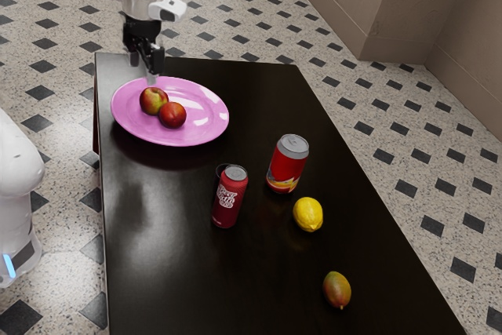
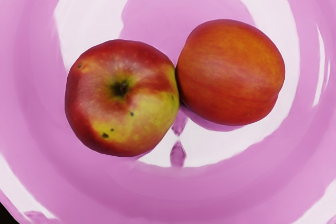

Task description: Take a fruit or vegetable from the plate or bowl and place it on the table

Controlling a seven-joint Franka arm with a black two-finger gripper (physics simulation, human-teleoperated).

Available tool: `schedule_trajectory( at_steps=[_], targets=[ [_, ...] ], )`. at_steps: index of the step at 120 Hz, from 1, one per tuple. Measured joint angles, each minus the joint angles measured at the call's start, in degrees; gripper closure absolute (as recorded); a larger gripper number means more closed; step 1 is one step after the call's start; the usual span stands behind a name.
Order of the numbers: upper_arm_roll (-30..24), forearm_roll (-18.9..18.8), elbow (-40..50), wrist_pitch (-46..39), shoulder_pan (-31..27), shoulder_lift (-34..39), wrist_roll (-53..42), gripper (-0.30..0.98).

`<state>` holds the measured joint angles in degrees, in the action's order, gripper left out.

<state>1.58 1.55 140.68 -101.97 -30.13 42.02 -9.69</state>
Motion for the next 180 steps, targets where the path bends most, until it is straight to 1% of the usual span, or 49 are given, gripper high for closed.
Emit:
schedule_trajectory(
  at_steps=[35, 52, 67, 101, 131, 145, 170, 180],
  targets=[
    [-2.6, 2.9, 0.1, -0.1, -0.3, -0.6, -0.6, 0.03],
    [-3.0, 3.2, 0.9, 0.2, -0.6, -1.4, -0.8, 0.04],
    [-3.7, 3.2, 1.8, 1.7, -2.1, -1.8, -1.0, 0.04],
    [-3.8, 3.3, 2.9, 3.0, -3.6, -1.8, -1.2, 0.05],
    [-3.5, 3.1, 2.6, -2.1, -3.8, -6.1, -1.4, 0.05],
    [-3.4, 3.1, 2.6, -4.2, -4.8, -6.8, -1.5, 0.05],
    [-3.3, 3.1, 2.6, -6.6, -5.0, -8.9, -1.6, 0.05],
    [-2.3, 3.1, 2.6, -7.4, -5.0, -9.5, -1.6, 0.05]
  ],
)
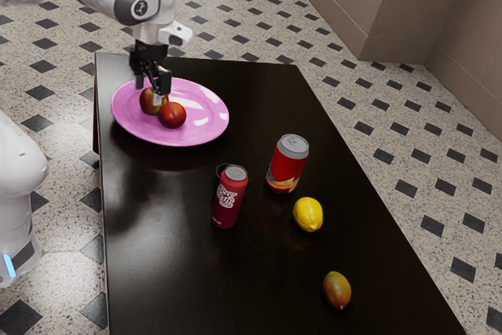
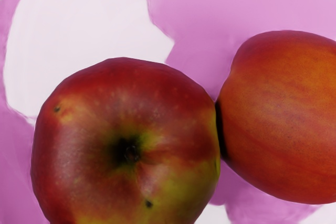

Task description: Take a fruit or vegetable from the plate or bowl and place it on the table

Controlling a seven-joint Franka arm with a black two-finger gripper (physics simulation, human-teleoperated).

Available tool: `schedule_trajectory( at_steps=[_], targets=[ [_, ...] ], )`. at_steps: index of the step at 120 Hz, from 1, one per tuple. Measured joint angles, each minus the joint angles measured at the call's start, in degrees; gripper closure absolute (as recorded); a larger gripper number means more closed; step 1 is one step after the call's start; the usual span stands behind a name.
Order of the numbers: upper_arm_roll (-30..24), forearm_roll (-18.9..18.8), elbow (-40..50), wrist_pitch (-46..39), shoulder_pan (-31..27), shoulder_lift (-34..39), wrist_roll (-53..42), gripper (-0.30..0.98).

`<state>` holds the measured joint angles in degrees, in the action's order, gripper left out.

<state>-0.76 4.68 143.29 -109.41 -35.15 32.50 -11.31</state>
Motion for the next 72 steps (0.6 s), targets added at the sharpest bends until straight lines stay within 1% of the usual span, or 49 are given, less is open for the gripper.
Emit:
schedule_trajectory(
  at_steps=[37, 72],
  targets=[
    [0.7, 0.0, 0.0, -4.4, 0.1, -2.2, 0.0, 0.06],
    [0.7, 0.0, 0.0, -6.7, 0.0, -4.4, 0.0, 0.06]
  ],
)
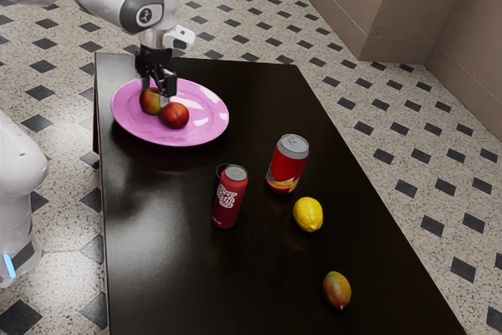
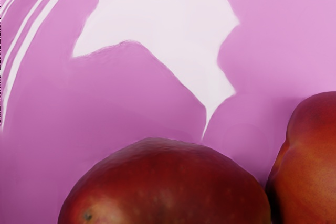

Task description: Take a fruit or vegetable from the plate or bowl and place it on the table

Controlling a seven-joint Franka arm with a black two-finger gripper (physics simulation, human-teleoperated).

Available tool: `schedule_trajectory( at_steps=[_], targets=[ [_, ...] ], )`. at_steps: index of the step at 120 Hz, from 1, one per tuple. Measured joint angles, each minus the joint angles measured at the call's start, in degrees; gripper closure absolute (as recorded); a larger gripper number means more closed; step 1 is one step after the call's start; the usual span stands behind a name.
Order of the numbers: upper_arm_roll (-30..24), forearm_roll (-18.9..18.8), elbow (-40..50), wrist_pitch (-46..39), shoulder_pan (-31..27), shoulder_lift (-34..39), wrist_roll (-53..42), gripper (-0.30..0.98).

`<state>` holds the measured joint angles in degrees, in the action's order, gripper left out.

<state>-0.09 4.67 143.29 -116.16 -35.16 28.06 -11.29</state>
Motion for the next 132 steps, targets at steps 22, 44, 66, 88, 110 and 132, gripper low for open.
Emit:
schedule_trajectory(
  at_steps=[22, 44, 66, 88, 110, 132],
  targets=[
    [0.0, 0.0, 0.1, 0.0, 0.0, -0.5, 0.0, 0.06],
    [0.0, 0.0, 0.1, 0.2, 0.0, -0.6, 0.0, 0.06],
    [0.0, 0.0, 0.1, 0.5, -0.1, -1.1, 0.1, 0.06],
    [0.0, 0.0, 0.1, 0.6, -0.1, -1.4, 0.1, 0.07],
    [0.0, 0.0, 0.1, 0.6, -0.1, -1.4, 0.2, 0.17],
    [0.0, -0.2, 0.1, 0.6, -0.1, -1.4, 0.4, 0.23]
  ],
)
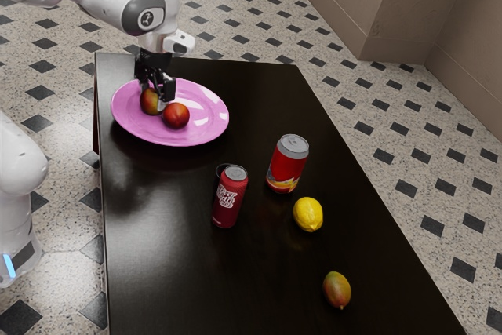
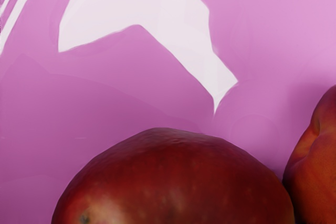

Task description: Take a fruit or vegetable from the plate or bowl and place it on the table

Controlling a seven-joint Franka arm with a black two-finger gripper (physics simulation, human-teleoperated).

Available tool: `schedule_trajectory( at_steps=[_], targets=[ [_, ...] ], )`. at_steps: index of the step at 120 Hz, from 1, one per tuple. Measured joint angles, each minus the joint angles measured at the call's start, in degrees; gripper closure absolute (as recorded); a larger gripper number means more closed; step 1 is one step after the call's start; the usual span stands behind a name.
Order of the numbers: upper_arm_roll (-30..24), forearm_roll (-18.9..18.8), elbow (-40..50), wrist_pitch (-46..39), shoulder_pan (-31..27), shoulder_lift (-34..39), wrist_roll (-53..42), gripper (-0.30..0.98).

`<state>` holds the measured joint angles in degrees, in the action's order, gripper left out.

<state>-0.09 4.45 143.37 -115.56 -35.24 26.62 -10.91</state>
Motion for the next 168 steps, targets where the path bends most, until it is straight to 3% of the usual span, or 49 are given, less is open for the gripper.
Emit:
schedule_trajectory(
  at_steps=[28, 43, 61, 102, 150, 168],
  targets=[
    [0.1, -0.4, -0.1, 0.4, 0.0, 0.4, 0.5, 0.29],
    [0.0, -0.6, -0.3, 0.7, 0.0, 0.6, 0.8, 0.38],
    [0.0, -0.8, -1.5, 1.4, 0.1, 1.3, 1.0, 0.32],
    [-0.4, -0.5, -8.1, 1.7, 0.2, 1.5, 1.4, 0.31],
    [-6.2, -0.5, -11.3, -13.6, 0.5, -1.7, 1.7, 0.31],
    [-6.9, -2.6, -18.5, -20.6, 2.0, -11.1, 1.8, 0.32]
  ],
)
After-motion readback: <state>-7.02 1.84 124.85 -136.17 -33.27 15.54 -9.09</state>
